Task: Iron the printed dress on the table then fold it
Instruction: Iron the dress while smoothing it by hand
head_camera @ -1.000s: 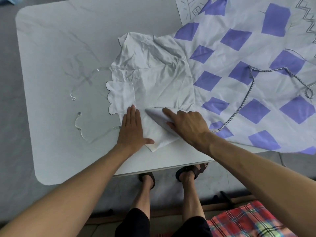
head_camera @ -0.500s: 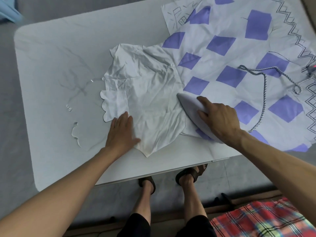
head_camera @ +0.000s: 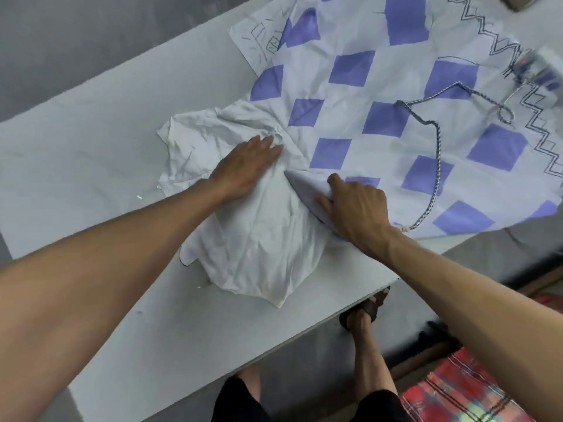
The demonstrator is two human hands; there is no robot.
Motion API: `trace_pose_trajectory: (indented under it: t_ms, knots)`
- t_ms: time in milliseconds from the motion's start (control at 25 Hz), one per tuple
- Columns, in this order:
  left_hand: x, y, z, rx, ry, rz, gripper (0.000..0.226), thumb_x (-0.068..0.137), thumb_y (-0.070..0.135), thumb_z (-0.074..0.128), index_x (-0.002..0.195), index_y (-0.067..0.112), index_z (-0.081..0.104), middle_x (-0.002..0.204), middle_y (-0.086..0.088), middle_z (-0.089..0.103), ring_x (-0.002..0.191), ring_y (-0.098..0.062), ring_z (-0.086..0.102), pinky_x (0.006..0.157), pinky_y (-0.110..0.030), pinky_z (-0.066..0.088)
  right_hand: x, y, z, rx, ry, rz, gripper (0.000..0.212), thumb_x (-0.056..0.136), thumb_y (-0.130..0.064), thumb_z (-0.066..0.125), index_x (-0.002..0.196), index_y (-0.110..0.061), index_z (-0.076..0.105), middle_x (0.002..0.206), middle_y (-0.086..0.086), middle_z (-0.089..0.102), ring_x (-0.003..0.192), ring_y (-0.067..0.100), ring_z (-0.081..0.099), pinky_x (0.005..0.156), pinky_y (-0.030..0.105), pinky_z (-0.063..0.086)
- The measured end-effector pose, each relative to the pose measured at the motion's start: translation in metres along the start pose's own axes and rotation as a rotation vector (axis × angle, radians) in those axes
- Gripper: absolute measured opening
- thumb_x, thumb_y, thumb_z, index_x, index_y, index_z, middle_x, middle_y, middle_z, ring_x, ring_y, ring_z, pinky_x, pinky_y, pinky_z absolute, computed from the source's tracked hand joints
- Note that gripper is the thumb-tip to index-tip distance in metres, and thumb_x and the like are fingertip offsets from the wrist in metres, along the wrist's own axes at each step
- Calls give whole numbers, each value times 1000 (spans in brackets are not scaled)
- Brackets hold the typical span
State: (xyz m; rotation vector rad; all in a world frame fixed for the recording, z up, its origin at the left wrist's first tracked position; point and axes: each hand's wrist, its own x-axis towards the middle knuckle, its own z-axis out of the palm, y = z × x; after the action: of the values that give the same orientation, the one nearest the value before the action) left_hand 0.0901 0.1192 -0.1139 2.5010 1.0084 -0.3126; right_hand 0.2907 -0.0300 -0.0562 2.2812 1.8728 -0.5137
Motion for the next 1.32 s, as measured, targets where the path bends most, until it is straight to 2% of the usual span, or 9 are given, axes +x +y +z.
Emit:
trace_pose_trajectory:
  t_ms: [120,240,360,520,640,760,960,1200,1320]
  knots:
    - [56,-7,-9,183,-123,205,50,105,31,32,153,29,21,162,-2,14,147,-28,16,116,-40,20,-6,-18,7,-11,27,-18,35,94,-50,43,100,-16,49,83,12,65,72,34,61,56,33,29]
    - [70,-5,-13,287,-181,195,54,102,46,30,153,33,18,163,2,9,148,-26,13,113,-43,25,-17,-34,10,-38,26,-102,37,93,-52,43,100,-17,52,82,12,66,71,35,61,55,34,26]
    - [66,0,-12,343,-215,197,63,99,51,35,154,31,11,163,-1,5,149,-30,9,114,-45,24,-26,-49,6,-95,-49,-194,38,95,-53,39,105,-19,52,88,8,67,77,33,62,57,34,25]
    - [66,-1,-13,274,-261,194,71,96,44,46,154,29,10,163,-5,2,149,-32,5,118,-46,18,-7,-24,-23,16,-72,-91,45,89,-61,43,106,-23,59,95,13,66,87,36,62,63,34,33]
    - [64,-6,-15,187,-215,229,60,96,32,48,151,30,23,161,-6,14,146,-34,15,116,-47,21,5,1,-42,33,-82,-14,46,87,-63,44,106,-24,61,98,15,64,89,35,60,66,34,32]
    - [57,-3,-19,136,-134,318,49,100,19,42,148,27,36,156,-3,29,142,-31,25,111,-43,27,2,-8,-36,85,-96,34,46,89,-61,45,108,-22,60,101,15,63,91,36,60,67,34,33]
    - [57,8,-24,217,-319,285,49,104,30,35,152,31,24,162,-1,13,149,-25,8,117,-45,19,-25,-50,4,142,-86,100,41,94,-52,42,105,-15,55,97,15,64,87,37,61,62,35,32]
    - [54,17,-21,268,-362,240,53,103,35,36,153,28,19,163,-3,7,150,-28,3,118,-47,16,-51,-83,22,151,-95,-68,38,95,-51,41,104,-16,52,95,13,67,85,35,62,64,36,31]
    - [44,16,-28,227,-235,290,51,101,26,42,150,22,29,159,-8,21,145,-30,20,115,-46,23,-56,-87,19,133,-87,-106,38,95,-51,41,105,-16,51,96,12,67,85,35,62,63,35,29]
